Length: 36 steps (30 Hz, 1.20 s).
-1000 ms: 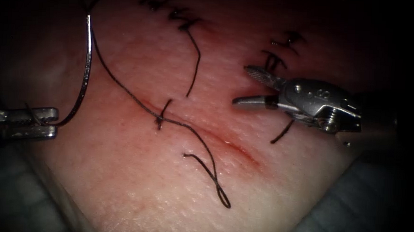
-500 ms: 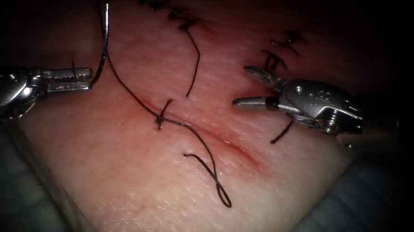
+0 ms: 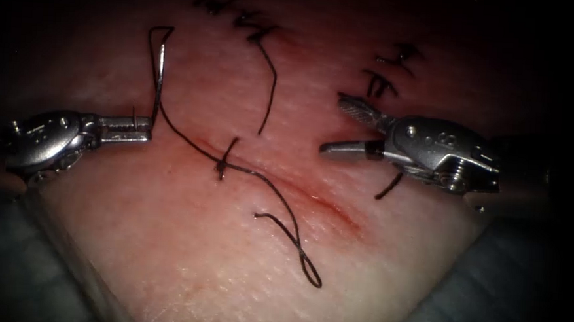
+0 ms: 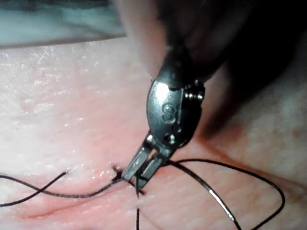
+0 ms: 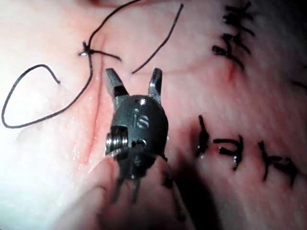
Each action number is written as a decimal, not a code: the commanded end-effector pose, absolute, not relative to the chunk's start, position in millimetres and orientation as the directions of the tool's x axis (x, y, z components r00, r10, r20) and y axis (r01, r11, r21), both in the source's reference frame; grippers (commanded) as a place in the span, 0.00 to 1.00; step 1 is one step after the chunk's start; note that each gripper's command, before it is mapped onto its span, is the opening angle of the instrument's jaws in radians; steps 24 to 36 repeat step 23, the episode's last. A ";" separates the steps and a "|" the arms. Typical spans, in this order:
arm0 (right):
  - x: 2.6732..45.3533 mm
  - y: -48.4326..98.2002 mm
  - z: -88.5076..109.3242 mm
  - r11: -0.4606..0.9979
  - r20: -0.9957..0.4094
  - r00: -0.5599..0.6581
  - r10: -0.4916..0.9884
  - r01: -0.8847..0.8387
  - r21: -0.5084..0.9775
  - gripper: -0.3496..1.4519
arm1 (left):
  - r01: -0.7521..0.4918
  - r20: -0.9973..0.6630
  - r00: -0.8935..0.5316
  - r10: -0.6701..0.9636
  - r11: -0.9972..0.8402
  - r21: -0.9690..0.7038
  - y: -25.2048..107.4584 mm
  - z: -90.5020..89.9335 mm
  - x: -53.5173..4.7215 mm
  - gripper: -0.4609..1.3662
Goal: Wound Closure
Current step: Set down the needle from the left tool onto the skin
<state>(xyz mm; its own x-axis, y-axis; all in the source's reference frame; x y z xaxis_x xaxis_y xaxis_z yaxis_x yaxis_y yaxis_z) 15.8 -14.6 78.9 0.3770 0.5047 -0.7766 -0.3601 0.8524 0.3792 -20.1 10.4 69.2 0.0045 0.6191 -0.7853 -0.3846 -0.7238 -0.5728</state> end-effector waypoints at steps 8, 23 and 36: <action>16.0 -15.4 78.9 0.858 -0.781 0.377 0.498 -0.347 0.379 0.94 | -0.390 -0.775 -0.027 0.631 -0.721 -0.573 10.6 72.9 -19.7 0.06; 16.1 -16.0 78.5 0.860 -0.784 0.377 0.494 -0.342 0.378 0.94 | -0.393 -0.763 -0.024 0.646 -0.708 -0.587 10.9 74.1 -19.6 0.06; 16.1 -16.0 78.5 0.860 -0.784 0.377 0.494 -0.342 0.378 0.94 | -0.393 -0.763 -0.024 0.646 -0.708 -0.587 10.9 74.1 -19.6 0.06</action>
